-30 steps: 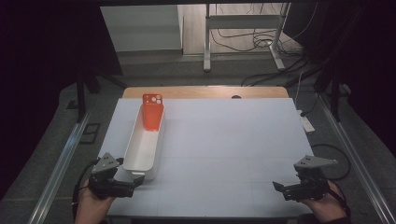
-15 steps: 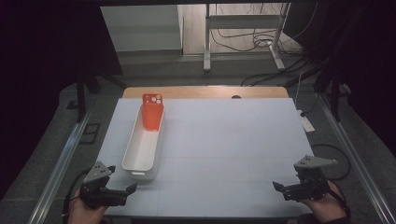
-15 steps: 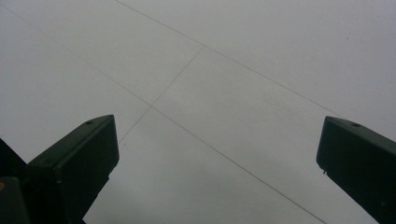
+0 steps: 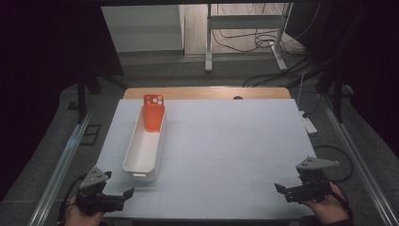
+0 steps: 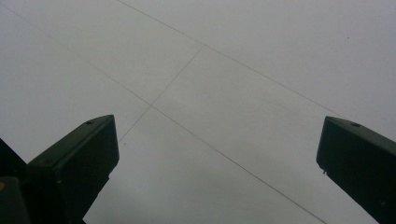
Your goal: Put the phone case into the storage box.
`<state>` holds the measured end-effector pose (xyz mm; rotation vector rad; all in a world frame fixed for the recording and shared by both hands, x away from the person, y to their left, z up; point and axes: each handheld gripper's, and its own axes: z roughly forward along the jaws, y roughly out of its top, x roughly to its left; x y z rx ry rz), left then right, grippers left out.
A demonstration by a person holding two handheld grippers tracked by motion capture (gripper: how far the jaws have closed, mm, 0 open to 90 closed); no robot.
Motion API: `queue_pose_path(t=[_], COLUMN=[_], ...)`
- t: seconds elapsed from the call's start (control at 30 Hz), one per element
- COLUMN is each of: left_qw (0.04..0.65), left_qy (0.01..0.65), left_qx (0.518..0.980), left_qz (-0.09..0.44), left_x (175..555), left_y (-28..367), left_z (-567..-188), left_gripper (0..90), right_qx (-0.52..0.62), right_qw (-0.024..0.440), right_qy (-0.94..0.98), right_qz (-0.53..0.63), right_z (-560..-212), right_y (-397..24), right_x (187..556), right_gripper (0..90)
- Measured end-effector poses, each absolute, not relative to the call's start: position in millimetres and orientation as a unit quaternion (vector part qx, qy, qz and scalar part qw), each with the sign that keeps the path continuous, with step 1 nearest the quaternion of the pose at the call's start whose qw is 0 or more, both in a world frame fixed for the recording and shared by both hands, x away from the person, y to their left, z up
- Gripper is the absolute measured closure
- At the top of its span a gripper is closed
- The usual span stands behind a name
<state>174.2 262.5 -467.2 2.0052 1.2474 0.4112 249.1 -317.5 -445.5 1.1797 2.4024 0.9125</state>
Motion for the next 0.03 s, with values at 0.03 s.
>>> queue_pose_path(t=[0.03], left_qw=[0.364], left_qy=[0.485], left_qx=[0.779], left_qz=[0.16], left_x=[174.2], left_y=[262.5], left_z=[-467.2], left_gripper=[0.8], right_qx=[0.412], right_qw=[0.156], right_qy=[0.839], right_qz=[0.318], right_z=[-445.7], right_y=[-317.7], right_x=[249.3], right_gripper=[0.0])
